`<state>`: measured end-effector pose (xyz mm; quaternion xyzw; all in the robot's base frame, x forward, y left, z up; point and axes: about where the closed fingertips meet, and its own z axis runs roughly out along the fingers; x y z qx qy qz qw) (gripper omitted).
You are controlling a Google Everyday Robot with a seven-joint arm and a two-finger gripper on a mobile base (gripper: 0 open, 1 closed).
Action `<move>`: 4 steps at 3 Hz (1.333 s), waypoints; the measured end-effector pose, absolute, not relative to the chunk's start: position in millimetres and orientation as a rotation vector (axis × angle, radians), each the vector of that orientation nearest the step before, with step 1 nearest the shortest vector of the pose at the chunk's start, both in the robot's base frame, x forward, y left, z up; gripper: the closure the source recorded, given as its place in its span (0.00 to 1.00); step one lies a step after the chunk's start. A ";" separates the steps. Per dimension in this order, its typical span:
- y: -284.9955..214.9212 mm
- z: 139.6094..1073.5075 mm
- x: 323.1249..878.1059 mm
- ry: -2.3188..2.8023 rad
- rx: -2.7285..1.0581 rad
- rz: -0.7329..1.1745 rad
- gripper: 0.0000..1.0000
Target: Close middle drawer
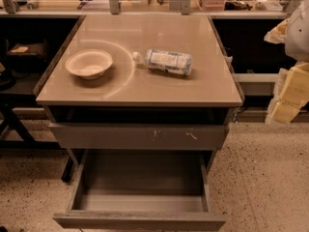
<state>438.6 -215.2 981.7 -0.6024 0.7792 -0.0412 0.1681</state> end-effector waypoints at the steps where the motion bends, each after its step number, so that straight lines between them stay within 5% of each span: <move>1: -215.2 981.7 438.6 2.216 -1.714 -0.117 0.00; 4: -215.2 981.7 438.6 2.216 -1.713 -0.117 0.64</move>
Offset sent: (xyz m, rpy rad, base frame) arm 0.0000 0.0000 0.0000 0.0000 0.0000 0.0000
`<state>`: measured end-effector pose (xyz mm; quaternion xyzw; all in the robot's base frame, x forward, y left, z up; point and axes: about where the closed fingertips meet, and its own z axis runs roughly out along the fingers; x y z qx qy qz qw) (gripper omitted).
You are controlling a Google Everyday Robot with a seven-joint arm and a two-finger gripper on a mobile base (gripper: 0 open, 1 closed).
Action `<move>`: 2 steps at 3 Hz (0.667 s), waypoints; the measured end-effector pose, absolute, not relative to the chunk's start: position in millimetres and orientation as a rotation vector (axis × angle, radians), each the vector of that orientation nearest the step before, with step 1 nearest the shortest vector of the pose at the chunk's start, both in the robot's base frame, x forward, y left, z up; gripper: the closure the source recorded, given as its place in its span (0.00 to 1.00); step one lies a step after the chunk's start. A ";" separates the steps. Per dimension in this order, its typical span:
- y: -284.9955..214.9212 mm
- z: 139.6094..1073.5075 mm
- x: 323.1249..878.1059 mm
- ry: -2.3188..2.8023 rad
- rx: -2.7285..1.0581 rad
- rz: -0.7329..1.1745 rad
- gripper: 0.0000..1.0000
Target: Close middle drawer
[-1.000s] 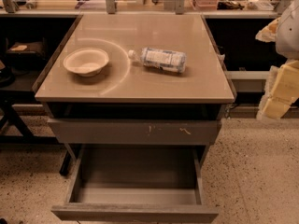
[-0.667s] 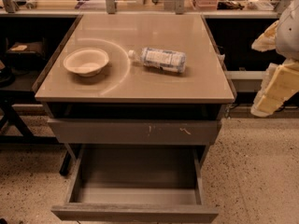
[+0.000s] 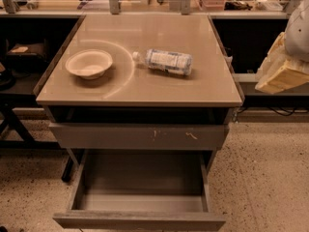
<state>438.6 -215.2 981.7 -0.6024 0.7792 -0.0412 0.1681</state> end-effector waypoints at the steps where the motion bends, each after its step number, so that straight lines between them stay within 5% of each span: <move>1: -215.1 981.8 438.6 2.216 -1.713 -0.117 0.87; 2: -215.1 981.8 438.6 2.216 -1.713 -0.117 1.00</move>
Offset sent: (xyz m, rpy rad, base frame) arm 0.0000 0.0000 0.0000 0.0000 -0.0001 0.0000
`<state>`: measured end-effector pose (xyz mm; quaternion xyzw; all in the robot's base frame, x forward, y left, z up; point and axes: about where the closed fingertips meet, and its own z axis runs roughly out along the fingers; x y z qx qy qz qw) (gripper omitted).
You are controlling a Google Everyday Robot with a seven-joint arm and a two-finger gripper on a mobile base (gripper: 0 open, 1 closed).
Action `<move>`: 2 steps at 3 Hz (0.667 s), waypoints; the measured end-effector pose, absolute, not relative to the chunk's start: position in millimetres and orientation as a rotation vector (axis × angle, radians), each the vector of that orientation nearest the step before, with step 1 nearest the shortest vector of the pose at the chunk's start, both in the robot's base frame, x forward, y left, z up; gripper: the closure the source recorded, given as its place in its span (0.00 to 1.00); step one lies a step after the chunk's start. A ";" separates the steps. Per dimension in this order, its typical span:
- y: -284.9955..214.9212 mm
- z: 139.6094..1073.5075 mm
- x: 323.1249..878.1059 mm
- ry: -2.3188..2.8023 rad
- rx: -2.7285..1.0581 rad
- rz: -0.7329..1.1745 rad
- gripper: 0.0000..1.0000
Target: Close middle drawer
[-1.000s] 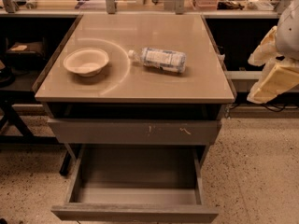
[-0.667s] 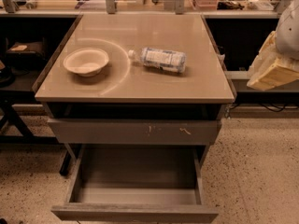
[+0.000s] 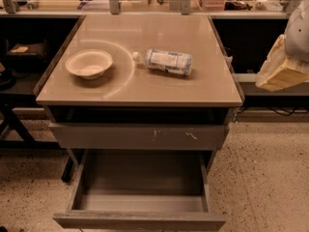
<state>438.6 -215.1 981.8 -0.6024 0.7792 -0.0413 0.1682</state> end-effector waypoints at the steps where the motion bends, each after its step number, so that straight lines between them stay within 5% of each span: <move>1: -215.1 981.8 438.6 2.216 -1.713 -0.117 1.00; 2: -213.4 987.5 439.2 2.209 -1.723 -0.187 1.00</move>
Offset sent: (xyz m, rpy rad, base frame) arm 0.0012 0.0028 0.0095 -0.1041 -0.0472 -0.0002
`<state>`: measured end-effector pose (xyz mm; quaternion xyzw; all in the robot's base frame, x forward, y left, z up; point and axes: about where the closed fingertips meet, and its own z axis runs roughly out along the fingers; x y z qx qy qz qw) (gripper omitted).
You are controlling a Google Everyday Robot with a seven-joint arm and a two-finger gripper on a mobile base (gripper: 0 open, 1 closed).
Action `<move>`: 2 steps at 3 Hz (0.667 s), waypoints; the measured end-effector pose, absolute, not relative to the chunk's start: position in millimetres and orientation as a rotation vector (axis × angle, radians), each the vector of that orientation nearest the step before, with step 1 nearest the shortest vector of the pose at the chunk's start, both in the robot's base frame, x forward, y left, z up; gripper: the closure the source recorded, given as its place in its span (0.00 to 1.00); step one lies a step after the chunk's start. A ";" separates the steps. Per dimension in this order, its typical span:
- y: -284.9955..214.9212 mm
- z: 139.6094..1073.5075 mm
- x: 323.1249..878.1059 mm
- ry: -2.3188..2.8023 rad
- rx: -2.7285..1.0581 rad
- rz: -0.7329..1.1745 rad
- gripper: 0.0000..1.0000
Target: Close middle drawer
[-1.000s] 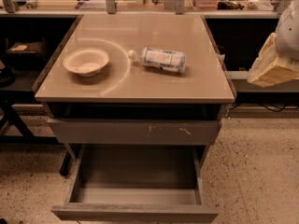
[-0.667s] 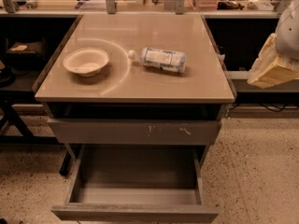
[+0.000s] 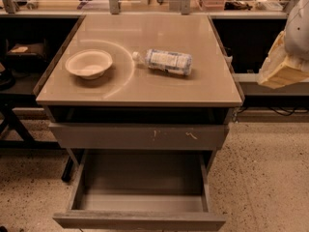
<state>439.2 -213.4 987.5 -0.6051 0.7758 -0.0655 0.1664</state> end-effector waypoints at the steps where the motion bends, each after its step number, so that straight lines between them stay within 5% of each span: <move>1: -222.7 968.9 410.1 2.295 -1.684 -0.185 1.00; 2: -237.9 911.3 369.5 2.448 -1.666 -0.085 1.00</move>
Offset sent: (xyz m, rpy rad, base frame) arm -0.1275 -0.0448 -0.1551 -0.0165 0.3793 -0.2112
